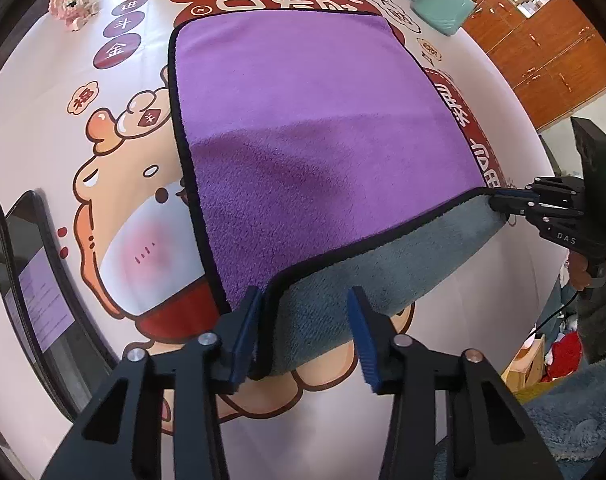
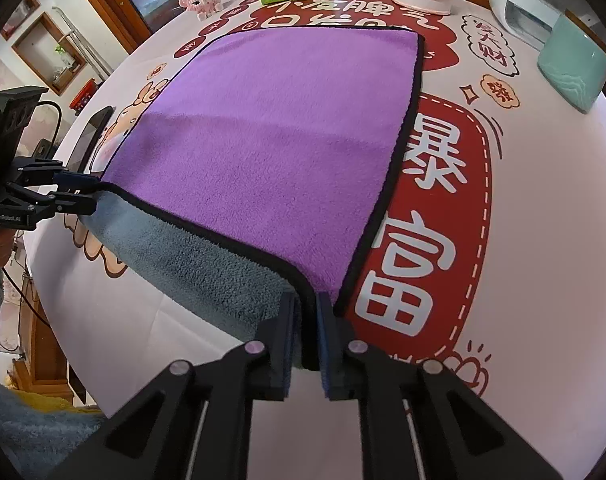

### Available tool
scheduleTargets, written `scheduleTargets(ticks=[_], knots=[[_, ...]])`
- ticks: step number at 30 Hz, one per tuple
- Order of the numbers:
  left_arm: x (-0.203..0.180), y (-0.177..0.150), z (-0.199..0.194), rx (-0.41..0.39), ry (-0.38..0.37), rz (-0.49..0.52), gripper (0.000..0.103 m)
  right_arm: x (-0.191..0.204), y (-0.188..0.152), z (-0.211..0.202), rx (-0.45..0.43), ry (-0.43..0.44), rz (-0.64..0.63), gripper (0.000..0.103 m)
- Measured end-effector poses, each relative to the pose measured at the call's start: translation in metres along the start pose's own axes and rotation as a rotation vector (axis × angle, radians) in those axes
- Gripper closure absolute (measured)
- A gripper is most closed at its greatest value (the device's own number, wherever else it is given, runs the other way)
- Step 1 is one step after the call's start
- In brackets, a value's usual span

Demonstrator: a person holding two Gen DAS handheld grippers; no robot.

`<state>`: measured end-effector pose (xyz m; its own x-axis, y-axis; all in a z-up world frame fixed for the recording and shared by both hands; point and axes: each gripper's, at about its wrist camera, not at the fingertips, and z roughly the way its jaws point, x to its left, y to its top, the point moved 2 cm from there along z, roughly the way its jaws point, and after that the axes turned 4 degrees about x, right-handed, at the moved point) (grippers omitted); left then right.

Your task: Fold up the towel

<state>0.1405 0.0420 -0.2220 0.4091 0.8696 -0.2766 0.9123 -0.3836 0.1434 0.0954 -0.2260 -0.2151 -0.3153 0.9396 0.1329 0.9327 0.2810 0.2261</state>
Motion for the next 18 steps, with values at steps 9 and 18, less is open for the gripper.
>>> scheduleTargets(ticks=[9, 18], knots=[[-0.001, -0.009, 0.0, 0.003, 0.107, -0.012, 0.094, 0.008, -0.004, -0.01, -0.039, -0.034, -0.017, 0.097], [-0.016, -0.016, -0.015, -0.04, 0.199, -0.014, 0.098, 0.013, -0.008, -0.025, -0.087, -0.069, -0.013, 0.098]])
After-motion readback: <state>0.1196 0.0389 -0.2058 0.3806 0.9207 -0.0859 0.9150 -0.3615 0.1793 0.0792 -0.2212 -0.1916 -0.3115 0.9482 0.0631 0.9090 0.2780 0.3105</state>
